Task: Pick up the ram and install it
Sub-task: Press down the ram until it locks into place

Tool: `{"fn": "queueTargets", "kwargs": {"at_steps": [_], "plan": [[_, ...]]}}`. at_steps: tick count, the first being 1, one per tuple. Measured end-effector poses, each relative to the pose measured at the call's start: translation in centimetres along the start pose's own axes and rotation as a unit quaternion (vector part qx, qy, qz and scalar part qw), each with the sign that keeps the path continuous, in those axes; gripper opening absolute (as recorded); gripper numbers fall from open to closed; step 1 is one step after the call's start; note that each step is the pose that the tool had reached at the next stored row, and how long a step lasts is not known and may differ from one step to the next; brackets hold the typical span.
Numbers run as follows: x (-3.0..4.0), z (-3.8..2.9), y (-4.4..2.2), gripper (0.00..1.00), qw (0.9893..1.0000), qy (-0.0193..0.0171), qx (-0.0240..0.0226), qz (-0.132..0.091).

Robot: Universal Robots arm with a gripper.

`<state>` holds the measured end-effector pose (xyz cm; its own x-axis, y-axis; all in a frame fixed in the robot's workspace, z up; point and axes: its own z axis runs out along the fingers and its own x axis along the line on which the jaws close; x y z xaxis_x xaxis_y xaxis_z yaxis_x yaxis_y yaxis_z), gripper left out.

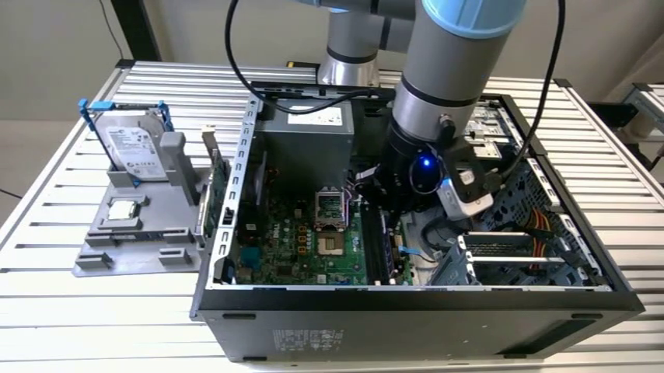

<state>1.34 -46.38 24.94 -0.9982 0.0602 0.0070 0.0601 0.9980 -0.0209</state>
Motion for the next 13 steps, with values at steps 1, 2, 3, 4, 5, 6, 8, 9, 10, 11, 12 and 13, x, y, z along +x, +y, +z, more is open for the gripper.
{"fn": "queueTargets", "kwargs": {"at_steps": [1, 2, 3, 4, 5, 6, 8, 9, 10, 11, 12, 13], "plan": [[0.0, -0.02, 0.0, 0.0, 1.0, 0.0, 0.0, 0.0], [0.0, -0.05, 0.0, 0.0, 1.0, 0.0, 0.0001, 0.0], [0.0, -0.07, 0.0, 0.0, 1.0, 0.0, 0.0, 0.0], [0.0, -0.09, 0.0, 0.0, 1.0, 0.0, 0.0001, 0.0], [0.0, -0.11, 0.0, 0.0, 1.0, 0.0, 0.0, 0.0], [0.0, -0.13, 0.0, 0.0, 1.0, 0.0, 0.0, 0.0], [0.0, -0.17, 0.0, 0.0, 1.0, 0.0, 0.0, 0.0], [0.0, -0.2, 0.0, 0.0, 1.0, 0.0, 0.0, 0.0], [0.0, -0.22, 0.0, 0.0, 1.0, 0.0, 0.0, 0.0], [0.0, -0.24, 0.0, 0.0, 1.0, 0.0, 0.0, 0.0], [0.0, -0.26, -0.01, 0.0, 1.0, 0.0, 0.0, 0.0], [0.0, -0.29, 0.0, 0.0, 1.0, 0.0, 0.0, 0.0]]}}
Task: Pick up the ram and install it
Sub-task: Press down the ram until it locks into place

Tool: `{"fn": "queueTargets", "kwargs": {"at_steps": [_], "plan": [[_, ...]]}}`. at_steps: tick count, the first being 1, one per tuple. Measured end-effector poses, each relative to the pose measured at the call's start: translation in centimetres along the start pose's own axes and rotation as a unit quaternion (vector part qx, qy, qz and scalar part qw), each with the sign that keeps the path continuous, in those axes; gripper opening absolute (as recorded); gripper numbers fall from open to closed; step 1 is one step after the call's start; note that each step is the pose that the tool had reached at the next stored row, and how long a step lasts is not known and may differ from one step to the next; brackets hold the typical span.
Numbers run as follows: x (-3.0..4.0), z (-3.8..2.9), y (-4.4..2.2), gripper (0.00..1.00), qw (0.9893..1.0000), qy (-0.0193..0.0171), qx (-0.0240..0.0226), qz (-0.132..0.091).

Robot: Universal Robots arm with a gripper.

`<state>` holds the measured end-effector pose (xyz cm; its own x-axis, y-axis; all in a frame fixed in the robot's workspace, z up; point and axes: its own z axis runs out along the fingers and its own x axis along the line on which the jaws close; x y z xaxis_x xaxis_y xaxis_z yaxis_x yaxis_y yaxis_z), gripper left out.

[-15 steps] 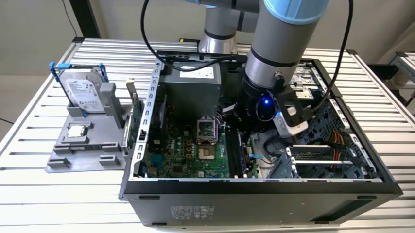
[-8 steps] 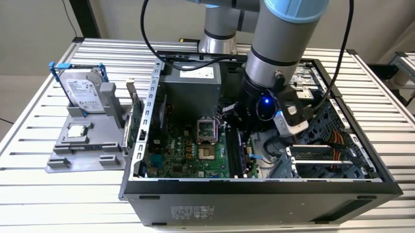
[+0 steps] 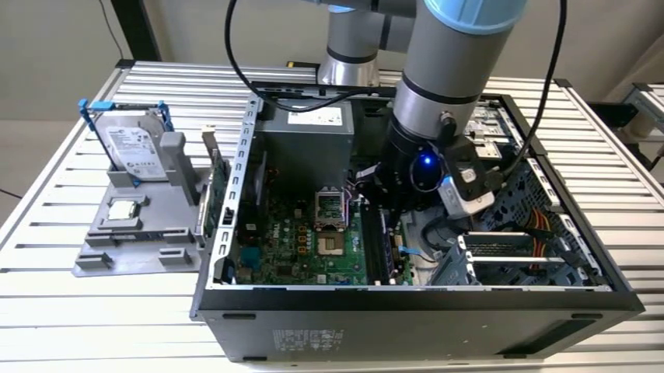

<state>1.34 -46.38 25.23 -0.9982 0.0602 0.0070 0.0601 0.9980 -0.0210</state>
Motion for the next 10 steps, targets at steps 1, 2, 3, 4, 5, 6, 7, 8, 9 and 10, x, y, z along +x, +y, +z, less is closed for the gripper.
{"fn": "queueTargets", "kwargs": {"at_steps": [1, 2, 3, 4, 5, 6, 7, 8, 9, 10], "plan": [[0.0, -0.02, 0.0, 0.0, 1.0, 0.0, 0.0, 0.0], [0.0, -0.04, 0.0, 0.0, 1.0, 0.0, 0.0, 0.0], [0.0, -0.06, 0.0, 0.0, 1.0, 0.0, 0.0, 0.0], [0.0, -0.09, 0.0, 0.0, 1.0, 0.0, 0.0, 0.0], [0.0, -0.11, 0.0, 0.0, 1.0, 0.0, 0.0, 0.0], [0.0, -0.13, 0.0, 0.0, 1.0, 0.0, -0.0001, 0.0], [0.0, -0.15, 0.0, 0.0, 1.0, 0.0, 0.0, 0.0], [0.0, -0.17, 0.0, 0.0, 1.0, 0.0, -0.0001, 0.0], [0.0, -0.2, 0.0, 0.0, 1.0, 0.0, 0.0, 0.0], [0.0, -0.22, -0.01, 0.0, 1.0, 0.0, 0.0, 0.0]]}}
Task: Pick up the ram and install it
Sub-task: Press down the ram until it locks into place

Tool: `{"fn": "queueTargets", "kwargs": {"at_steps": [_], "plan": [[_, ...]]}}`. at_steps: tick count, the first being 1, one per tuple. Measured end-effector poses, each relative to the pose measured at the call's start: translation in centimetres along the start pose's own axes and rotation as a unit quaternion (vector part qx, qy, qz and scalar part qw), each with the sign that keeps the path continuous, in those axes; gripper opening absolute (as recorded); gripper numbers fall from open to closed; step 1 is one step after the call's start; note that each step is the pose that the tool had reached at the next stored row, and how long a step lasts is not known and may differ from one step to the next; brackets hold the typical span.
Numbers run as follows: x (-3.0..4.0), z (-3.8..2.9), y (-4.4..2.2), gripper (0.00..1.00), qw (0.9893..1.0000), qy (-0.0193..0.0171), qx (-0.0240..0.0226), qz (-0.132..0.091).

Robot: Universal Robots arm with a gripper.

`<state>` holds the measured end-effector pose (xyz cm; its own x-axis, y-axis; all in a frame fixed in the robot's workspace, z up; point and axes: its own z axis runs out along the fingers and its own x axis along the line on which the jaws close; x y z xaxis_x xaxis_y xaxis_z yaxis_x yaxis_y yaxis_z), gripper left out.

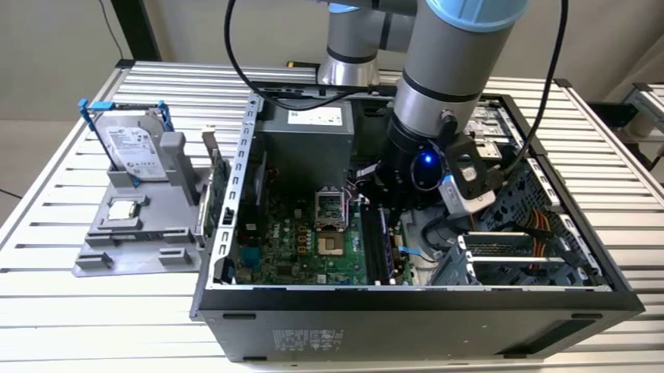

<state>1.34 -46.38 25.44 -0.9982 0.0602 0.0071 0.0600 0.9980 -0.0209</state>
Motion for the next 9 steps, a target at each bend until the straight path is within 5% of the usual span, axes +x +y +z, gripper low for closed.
{"fn": "queueTargets", "kwargs": {"at_steps": [9], "plan": [[-0.01, -0.06, 0.0, 0.0, 0.9997, -0.0005, 0.0002, -0.023]]}}
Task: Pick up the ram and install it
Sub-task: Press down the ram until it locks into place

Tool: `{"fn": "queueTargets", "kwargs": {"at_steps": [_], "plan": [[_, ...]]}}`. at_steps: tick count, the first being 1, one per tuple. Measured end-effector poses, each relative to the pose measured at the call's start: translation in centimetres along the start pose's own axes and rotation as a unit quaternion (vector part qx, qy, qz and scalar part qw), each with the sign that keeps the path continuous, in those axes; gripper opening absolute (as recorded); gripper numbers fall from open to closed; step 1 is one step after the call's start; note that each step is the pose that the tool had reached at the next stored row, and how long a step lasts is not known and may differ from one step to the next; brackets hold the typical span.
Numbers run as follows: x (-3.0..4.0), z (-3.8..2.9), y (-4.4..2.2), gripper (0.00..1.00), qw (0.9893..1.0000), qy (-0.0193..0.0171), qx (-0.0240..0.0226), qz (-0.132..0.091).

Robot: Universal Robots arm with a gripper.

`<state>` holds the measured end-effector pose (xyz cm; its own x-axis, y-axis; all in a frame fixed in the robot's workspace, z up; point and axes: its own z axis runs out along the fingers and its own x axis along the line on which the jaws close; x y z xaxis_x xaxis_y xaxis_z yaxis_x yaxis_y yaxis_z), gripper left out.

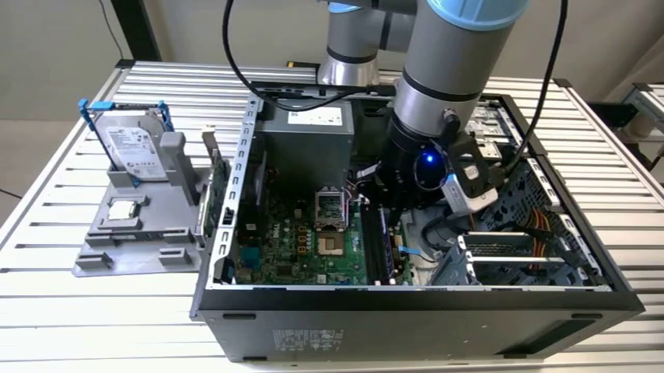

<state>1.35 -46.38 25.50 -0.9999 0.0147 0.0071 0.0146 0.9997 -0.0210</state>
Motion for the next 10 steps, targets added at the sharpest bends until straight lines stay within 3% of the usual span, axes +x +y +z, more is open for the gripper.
{"fn": "queueTargets", "kwargs": {"at_steps": [6, 10], "plan": [[0.0, 0.0, 0.01, 0.0, 0.9996, -0.0006, 0.0002, -0.029], [0.01, 0.0, 0.02, 0.0, 0.9987, -0.0011, 0.0003, -0.05]]}}
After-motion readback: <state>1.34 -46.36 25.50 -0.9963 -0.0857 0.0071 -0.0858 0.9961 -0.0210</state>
